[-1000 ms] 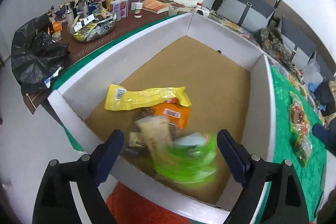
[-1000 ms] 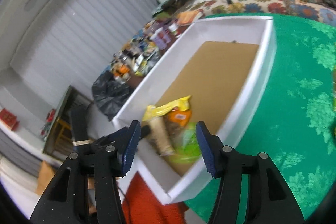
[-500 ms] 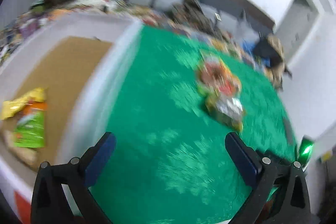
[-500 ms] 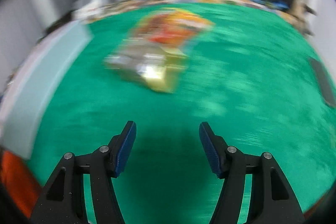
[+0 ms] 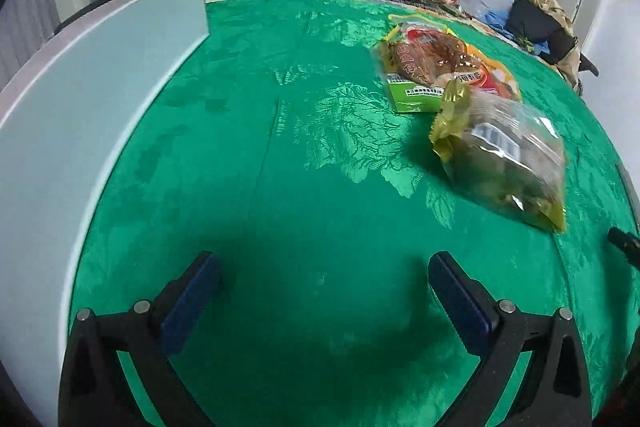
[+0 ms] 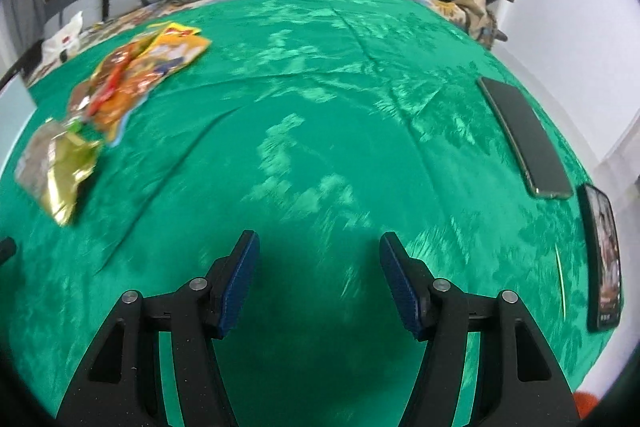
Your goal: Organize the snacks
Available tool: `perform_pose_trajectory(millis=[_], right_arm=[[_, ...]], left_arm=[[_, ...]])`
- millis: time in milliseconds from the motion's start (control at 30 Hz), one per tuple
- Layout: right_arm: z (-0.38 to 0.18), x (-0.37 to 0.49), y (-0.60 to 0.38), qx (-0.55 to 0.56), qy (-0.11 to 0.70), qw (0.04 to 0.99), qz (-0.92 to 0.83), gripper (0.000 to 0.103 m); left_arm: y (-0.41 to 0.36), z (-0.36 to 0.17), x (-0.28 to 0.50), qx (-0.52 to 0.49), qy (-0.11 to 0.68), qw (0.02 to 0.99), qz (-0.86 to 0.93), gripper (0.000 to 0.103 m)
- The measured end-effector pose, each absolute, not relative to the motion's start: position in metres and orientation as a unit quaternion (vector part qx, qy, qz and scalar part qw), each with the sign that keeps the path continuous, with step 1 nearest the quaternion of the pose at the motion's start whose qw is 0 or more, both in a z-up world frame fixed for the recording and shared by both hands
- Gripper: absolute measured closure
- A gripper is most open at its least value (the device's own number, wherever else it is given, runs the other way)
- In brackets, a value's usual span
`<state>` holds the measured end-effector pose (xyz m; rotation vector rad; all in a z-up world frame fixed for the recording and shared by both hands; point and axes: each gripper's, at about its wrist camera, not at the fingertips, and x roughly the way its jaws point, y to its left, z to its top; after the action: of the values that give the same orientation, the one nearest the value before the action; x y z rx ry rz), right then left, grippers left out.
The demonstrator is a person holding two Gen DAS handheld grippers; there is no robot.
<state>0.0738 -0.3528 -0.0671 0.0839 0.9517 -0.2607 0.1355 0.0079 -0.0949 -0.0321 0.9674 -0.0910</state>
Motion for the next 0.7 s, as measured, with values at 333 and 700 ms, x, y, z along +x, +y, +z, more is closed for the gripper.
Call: perform_pose_trajectory(millis=[333, 700], right_arm=[[-0.075, 0.093, -0.375, 0.067, 0.434, 0.888, -0.138, 0.019], [-0.076, 0.095, -0.376, 0.067, 0.437, 0.886, -0.138, 0.015]], left_arm=[[0.005, -0.099, 0.143, 0.016, 0.458, 0.888, -0.042, 0.000], [0.004, -0.098, 0.143, 0.016, 0.458, 0.888, -0.043, 0.000]])
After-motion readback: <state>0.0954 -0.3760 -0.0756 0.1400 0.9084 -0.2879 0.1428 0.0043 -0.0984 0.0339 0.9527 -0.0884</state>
